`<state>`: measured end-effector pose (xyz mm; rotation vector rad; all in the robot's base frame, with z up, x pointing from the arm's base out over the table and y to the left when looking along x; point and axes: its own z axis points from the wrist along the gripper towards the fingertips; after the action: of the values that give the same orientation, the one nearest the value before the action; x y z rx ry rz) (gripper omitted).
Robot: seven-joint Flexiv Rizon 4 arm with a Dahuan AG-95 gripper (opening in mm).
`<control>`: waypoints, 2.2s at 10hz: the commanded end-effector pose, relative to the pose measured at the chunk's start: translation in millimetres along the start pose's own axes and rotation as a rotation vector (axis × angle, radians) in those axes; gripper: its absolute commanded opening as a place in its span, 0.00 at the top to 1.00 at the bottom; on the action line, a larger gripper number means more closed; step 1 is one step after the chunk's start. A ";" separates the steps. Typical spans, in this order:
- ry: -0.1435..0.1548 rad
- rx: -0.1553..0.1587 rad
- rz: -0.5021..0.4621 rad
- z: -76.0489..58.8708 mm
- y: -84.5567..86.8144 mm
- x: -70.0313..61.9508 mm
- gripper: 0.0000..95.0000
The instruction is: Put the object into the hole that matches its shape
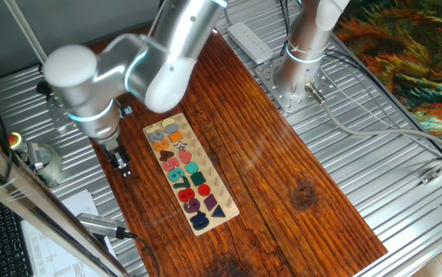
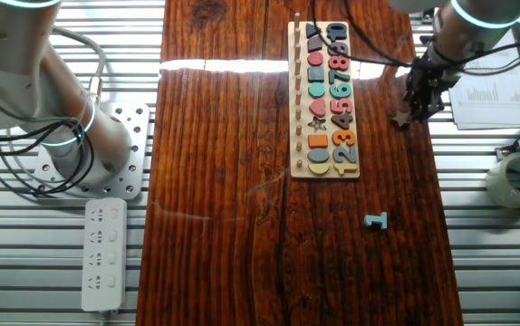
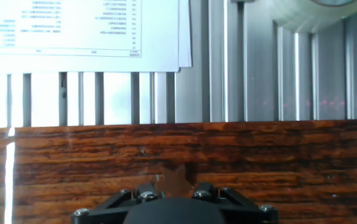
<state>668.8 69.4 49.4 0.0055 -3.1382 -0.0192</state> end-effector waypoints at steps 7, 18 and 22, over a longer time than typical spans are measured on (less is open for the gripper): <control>-0.032 -0.002 -0.003 14.6 -0.5 3.5 0.40; -0.006 0.006 0.030 32.0 -0.1 5.9 0.40; -0.001 0.007 0.035 37.3 1.2 12.8 0.40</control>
<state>656.0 70.5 10.4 -0.0495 -3.1396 -0.0065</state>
